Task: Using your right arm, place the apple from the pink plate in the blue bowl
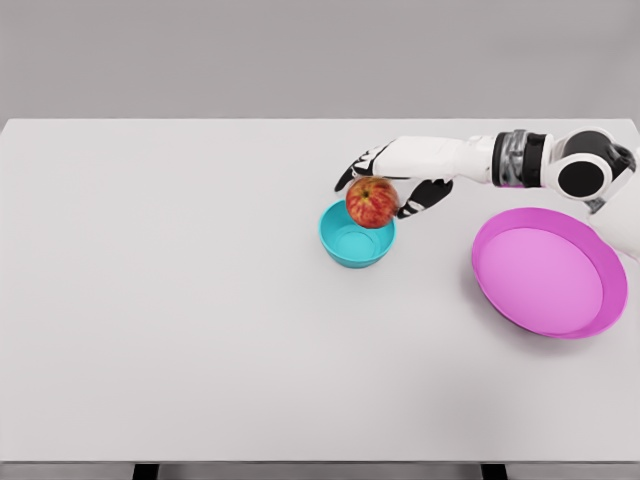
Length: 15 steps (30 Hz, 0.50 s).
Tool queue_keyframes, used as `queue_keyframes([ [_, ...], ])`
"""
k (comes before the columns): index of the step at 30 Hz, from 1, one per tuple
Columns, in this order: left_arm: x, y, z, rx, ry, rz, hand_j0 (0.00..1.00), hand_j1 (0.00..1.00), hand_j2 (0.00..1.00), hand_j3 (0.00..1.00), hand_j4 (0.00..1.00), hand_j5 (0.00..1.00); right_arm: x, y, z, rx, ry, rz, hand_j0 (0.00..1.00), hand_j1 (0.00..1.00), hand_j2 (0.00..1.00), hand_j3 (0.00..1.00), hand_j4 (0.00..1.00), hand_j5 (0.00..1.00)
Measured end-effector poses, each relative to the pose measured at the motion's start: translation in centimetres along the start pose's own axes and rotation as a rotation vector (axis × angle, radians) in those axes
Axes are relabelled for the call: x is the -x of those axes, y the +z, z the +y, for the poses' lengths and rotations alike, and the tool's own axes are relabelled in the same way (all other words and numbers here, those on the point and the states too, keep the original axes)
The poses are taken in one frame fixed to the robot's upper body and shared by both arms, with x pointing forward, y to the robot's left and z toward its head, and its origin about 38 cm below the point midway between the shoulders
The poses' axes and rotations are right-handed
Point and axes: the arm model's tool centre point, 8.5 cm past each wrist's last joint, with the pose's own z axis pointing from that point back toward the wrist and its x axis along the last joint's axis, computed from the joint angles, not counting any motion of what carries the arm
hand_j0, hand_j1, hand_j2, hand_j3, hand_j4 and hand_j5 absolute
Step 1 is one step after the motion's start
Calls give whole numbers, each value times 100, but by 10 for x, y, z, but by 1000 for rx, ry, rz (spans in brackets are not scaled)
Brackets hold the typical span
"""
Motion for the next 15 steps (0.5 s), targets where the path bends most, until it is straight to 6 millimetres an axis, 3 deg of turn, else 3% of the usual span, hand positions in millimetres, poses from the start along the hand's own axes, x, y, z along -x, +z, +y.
queue_keyframes([
  [10,0,0,0,0,0,0,100,100,100,100,100,100,-14,3,-4,-3,17,2,100,100,100,100,100,100],
  [11,0,0,0,0,0,0,100,100,100,100,100,100,-18,10,-5,-3,28,10,100,100,100,100,100,100],
  [15,0,0,0,0,0,0,100,100,100,100,100,100,-24,72,-11,8,91,86,100,100,100,100,100,100],
])
